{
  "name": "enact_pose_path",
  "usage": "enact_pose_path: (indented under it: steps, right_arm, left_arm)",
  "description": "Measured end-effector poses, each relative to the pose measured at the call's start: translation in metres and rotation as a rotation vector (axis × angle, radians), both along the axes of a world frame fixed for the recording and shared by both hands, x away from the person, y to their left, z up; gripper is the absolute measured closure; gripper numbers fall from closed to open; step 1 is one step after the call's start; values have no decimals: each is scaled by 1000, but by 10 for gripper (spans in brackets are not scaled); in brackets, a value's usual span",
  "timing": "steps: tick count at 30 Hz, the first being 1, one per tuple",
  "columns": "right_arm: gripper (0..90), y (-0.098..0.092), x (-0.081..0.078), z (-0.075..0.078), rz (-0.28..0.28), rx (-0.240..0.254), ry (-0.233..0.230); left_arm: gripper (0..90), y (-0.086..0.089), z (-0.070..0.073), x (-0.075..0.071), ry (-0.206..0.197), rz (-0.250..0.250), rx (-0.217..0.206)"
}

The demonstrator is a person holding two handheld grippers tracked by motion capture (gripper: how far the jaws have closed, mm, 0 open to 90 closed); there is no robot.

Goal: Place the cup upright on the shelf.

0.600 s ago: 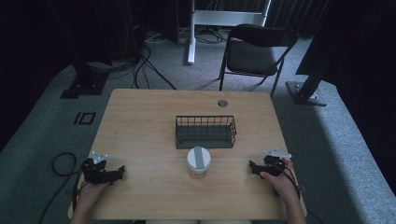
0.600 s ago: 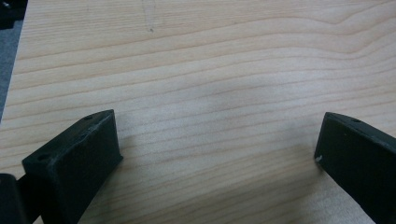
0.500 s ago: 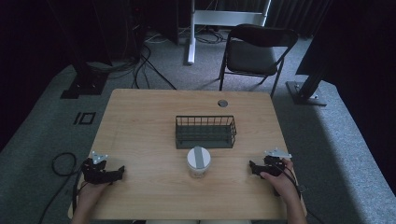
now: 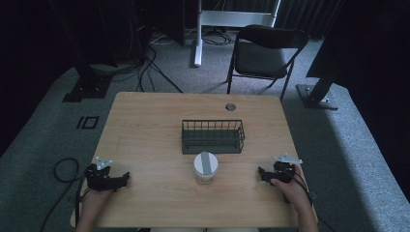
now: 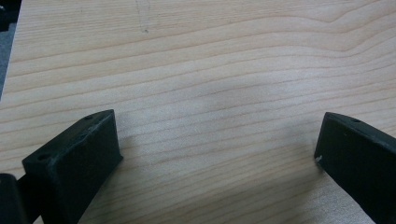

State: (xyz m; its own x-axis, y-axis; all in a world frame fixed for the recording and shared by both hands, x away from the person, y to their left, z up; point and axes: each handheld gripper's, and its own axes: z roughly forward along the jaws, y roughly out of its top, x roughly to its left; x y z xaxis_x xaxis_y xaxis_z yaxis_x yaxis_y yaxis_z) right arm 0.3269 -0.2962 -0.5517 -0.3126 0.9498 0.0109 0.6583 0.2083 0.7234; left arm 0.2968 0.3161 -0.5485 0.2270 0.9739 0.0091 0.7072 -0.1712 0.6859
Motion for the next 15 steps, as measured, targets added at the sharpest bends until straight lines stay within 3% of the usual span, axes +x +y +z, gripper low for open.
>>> enact_pose_path:
  steps: [15]
  right_arm:
    - [117,1,0,0,1,-1,-2]
  left_arm:
    - [2,0,0,0,1,-1,0]
